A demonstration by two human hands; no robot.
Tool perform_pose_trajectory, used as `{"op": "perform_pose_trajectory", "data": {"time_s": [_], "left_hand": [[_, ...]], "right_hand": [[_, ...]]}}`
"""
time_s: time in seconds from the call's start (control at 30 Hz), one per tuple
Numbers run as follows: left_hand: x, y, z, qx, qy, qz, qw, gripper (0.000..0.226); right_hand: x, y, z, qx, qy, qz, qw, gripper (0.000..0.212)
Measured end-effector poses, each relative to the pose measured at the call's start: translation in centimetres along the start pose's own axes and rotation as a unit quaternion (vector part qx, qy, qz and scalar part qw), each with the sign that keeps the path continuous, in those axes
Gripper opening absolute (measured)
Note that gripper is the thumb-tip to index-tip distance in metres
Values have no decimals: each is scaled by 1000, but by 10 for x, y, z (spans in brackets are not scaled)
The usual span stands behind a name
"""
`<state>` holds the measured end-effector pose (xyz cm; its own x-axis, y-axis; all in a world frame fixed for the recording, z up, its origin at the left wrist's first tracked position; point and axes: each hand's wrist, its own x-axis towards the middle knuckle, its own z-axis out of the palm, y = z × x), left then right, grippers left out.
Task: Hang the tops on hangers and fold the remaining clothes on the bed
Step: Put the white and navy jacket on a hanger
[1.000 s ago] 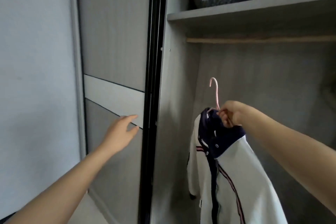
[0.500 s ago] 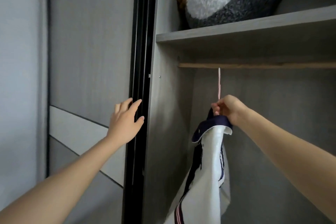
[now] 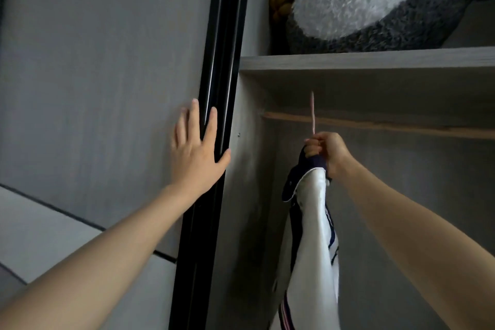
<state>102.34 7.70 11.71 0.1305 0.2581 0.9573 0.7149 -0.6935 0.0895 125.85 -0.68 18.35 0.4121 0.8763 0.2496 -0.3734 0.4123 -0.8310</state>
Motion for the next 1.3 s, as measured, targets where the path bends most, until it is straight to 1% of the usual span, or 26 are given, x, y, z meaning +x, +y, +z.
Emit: {"op": "perform_pose_trajectory", "data": {"time_s": [0.13,0.2,0.4,0.6,0.67,0.77,0.87,0.93,1.03,1.2,1.3], "left_hand": [[1,-7,7,-8,46,30,998,72],[-1,-9,9,-12,52,35,998,70],[-3,-11,14,-22,89,47,995,66],[-1,-13,17,-20,118,55,991,63],[-1,-13,17,-16,118,51,992,63],[-5,-13,18,-13,122,43,992,60],[-11,-13,21,-10,124,48,991,57],[-9,-14,22,-4,133,55,990,56],[-8,-14,24,-15,149,54,987,55],[-4,-15,25,-25,155,59,986,55],[-7,-14,24,-20,146,52,988,56]], "right_hand": [[34,16,10,-53,23,-9,998,28],[46,22,15,-65,29,-10,997,27],[82,36,32,-45,2,-6,999,24],[108,84,43,-49,32,-21,998,29],[108,90,53,-97,59,-31,993,28],[111,110,46,-185,100,-9,978,28],[111,139,11,-205,165,-17,965,30],[111,147,-3,-197,178,-22,964,29],[111,139,2,-160,160,-48,973,28],[107,90,40,-137,133,-110,975,32],[112,63,52,-129,140,-120,974,30]]}}
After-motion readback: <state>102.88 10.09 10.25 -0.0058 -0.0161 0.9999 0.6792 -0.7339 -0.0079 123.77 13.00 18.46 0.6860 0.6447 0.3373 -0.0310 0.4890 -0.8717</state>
